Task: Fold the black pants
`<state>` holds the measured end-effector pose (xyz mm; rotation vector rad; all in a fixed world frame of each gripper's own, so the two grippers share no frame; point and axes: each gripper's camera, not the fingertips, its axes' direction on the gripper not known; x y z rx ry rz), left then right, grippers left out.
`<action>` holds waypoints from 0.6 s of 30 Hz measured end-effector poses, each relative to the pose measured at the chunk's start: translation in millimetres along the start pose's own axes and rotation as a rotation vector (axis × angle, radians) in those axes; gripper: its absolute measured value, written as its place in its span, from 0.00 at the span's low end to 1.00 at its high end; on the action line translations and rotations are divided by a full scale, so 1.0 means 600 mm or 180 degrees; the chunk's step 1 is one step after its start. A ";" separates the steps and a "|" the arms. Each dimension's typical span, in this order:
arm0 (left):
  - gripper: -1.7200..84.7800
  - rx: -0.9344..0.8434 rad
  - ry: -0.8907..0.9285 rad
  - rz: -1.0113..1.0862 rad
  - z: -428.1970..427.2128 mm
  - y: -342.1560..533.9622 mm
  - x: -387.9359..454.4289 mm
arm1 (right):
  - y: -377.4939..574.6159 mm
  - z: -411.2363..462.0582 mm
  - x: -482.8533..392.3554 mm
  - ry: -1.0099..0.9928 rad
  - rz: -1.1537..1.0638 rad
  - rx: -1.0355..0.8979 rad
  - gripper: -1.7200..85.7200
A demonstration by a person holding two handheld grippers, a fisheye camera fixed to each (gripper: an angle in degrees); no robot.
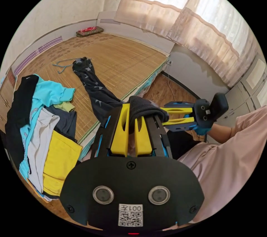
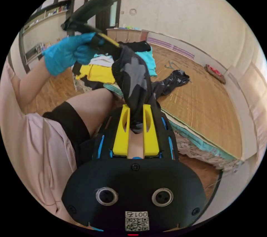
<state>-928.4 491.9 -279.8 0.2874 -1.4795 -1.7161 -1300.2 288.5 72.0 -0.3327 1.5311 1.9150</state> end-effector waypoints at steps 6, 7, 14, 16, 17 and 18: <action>0.03 -0.0096 -0.0184 0.0003 -0.006 0.054 -0.010 | -0.005 -0.027 0.092 -0.0987 0.0470 0.0352 0.05; 0.03 -0.0104 -0.0190 0.0023 -0.008 0.061 -0.010 | -0.006 -0.029 0.100 -0.1056 0.0494 0.0381 0.05; 0.05 -0.0118 -0.0295 0.0137 -0.051 0.120 0.008 | -0.038 -0.022 0.167 -0.1509 0.0708 0.0380 0.03; 0.06 -0.0052 -0.0406 0.0149 -0.067 0.128 0.020 | -0.050 -0.014 0.178 -0.1479 0.0763 0.0307 0.03; 0.06 0.0004 -0.0441 0.0153 -0.077 0.133 0.027 | -0.059 -0.009 0.183 -0.1428 0.0781 0.0258 0.03; 0.06 0.0057 -0.0440 0.0142 -0.086 0.136 0.033 | -0.069 -0.005 0.187 -0.1387 0.0775 0.0213 0.03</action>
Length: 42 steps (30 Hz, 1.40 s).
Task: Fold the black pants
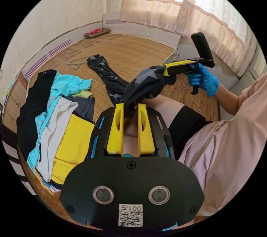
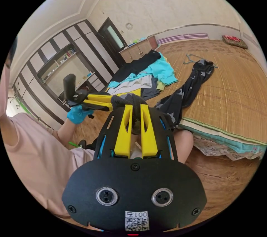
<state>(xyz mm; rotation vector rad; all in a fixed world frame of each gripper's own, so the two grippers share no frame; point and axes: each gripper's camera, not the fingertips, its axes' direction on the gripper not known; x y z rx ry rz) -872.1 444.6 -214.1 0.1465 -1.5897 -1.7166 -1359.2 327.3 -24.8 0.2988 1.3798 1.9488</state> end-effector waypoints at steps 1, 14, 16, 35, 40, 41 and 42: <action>0.06 0.0020 0.0005 0.0002 -0.004 0.001 0.003 | -0.005 0.002 0.001 0.0015 -0.0005 -0.0016 0.03; 0.11 0.0287 -0.0687 -0.0208 -0.003 -0.006 0.060 | -0.068 0.007 0.022 -0.0194 0.0160 -0.0151 0.03; 0.10 0.0376 -0.0921 -0.0291 -0.008 -0.007 0.066 | -0.068 0.003 0.025 -0.0230 0.0158 -0.0176 0.03; 0.01 0.0430 -0.0375 -0.0077 -0.086 -0.069 0.068 | -0.031 -0.030 -0.004 0.0567 -0.0407 -0.0218 0.08; 0.00 0.0392 -0.0164 0.0038 -0.106 -0.103 0.082 | 0.004 -0.081 -0.046 0.1297 -0.0564 -0.0055 0.10; 0.00 0.0384 -0.0110 0.0069 -0.109 -0.112 0.086 | 0.018 -0.098 -0.067 0.1253 -0.0688 0.0089 0.11; 0.00 0.0374 -0.0070 0.0098 -0.111 -0.121 0.090 | 0.034 -0.112 -0.091 0.1164 -0.0849 0.0262 0.12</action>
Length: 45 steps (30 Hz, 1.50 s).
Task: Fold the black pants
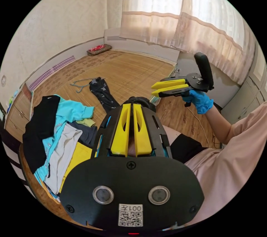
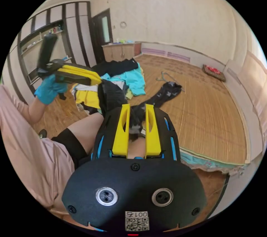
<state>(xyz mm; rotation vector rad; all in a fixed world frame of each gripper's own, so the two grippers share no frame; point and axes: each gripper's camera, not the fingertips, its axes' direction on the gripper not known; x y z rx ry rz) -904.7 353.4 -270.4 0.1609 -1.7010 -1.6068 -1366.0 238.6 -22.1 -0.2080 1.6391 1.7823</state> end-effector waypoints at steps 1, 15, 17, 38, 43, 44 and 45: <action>0.00 -0.0008 0.0019 0.0014 0.000 -0.005 0.002 | 0.004 -0.009 -0.011 -0.0029 -0.0046 0.0080 0.13; 0.00 0.0112 0.0221 0.0300 -0.039 -0.100 0.077 | 0.047 0.003 -0.162 0.0742 0.0276 0.0319 0.21; 0.00 0.0171 0.0185 0.0340 -0.052 -0.104 0.085 | 0.050 0.004 -0.153 0.0851 0.0304 0.0324 0.19; 0.20 -0.0210 0.0460 0.0908 0.057 0.029 0.129 | 0.037 -0.066 0.010 -0.1015 -0.0214 -0.0349 0.09; 0.19 -0.0436 0.0414 0.0745 0.131 0.035 0.172 | 0.041 -0.049 0.019 -0.0975 -0.0157 -0.0454 0.09; 0.19 -0.0439 0.0309 0.0657 0.141 0.035 0.180 | 0.045 -0.051 0.021 -0.1034 -0.0146 -0.0431 0.09; 0.18 -0.0440 0.0195 0.0574 0.148 0.033 0.186 | 0.050 -0.053 0.024 -0.1050 -0.0126 -0.0412 0.09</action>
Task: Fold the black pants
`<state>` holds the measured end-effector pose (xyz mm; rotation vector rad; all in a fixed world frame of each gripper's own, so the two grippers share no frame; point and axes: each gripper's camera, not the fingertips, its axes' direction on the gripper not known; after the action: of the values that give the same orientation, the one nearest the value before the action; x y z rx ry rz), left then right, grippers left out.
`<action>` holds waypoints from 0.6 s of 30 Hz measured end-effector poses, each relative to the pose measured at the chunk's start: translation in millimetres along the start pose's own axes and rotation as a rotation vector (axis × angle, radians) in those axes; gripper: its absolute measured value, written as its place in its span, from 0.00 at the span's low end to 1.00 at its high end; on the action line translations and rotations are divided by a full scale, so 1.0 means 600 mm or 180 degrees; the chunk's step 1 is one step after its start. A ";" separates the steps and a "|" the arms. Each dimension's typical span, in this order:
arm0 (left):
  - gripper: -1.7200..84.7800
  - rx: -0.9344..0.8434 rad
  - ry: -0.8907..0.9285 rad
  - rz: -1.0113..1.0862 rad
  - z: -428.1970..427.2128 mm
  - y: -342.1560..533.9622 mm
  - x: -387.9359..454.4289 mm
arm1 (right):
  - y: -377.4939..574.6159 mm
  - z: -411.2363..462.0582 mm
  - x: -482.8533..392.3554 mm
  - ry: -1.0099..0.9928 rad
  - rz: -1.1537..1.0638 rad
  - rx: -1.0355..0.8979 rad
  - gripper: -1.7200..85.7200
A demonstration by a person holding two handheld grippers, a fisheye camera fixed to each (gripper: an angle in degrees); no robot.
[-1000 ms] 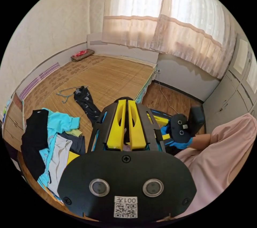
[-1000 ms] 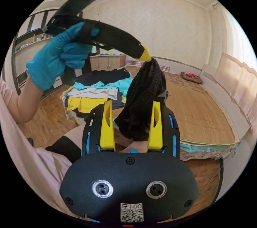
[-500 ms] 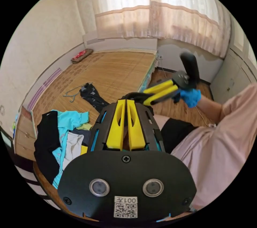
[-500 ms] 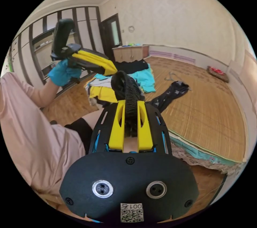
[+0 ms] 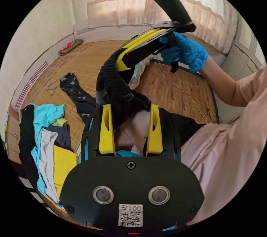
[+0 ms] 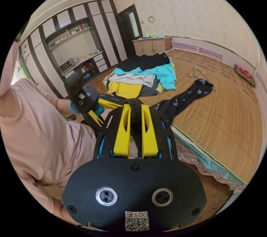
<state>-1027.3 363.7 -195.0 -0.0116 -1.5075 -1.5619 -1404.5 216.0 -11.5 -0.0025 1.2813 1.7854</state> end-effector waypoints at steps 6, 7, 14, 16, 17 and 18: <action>0.17 -0.0093 -0.0251 -0.0233 0.012 -0.033 0.012 | 0.024 -0.014 0.020 -0.0038 0.0228 0.0290 0.09; 0.17 -0.0100 -0.0262 -0.0258 0.012 -0.036 0.012 | 0.025 -0.014 0.022 -0.0032 0.0243 0.0310 0.09; 0.18 0.0049 -0.0296 -0.0758 0.010 -0.062 -0.014 | 0.019 0.007 0.032 0.0004 0.0188 0.0265 0.09; 0.18 0.0028 -0.0315 -0.0892 0.016 -0.064 -0.022 | 0.014 0.011 0.026 0.0046 0.0141 0.0251 0.09; 0.18 0.0013 -0.0340 -0.0981 0.020 -0.064 -0.026 | 0.010 0.015 0.022 0.0080 0.0107 0.0223 0.09; 0.17 0.0021 -0.0344 -0.1068 0.024 -0.063 -0.031 | 0.007 0.019 0.018 0.0093 0.0079 0.0197 0.09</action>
<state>-1047.9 378.7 -231.7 0.1712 -1.6628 -1.8453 -1408.5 231.2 -8.2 0.0221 1.3626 1.7718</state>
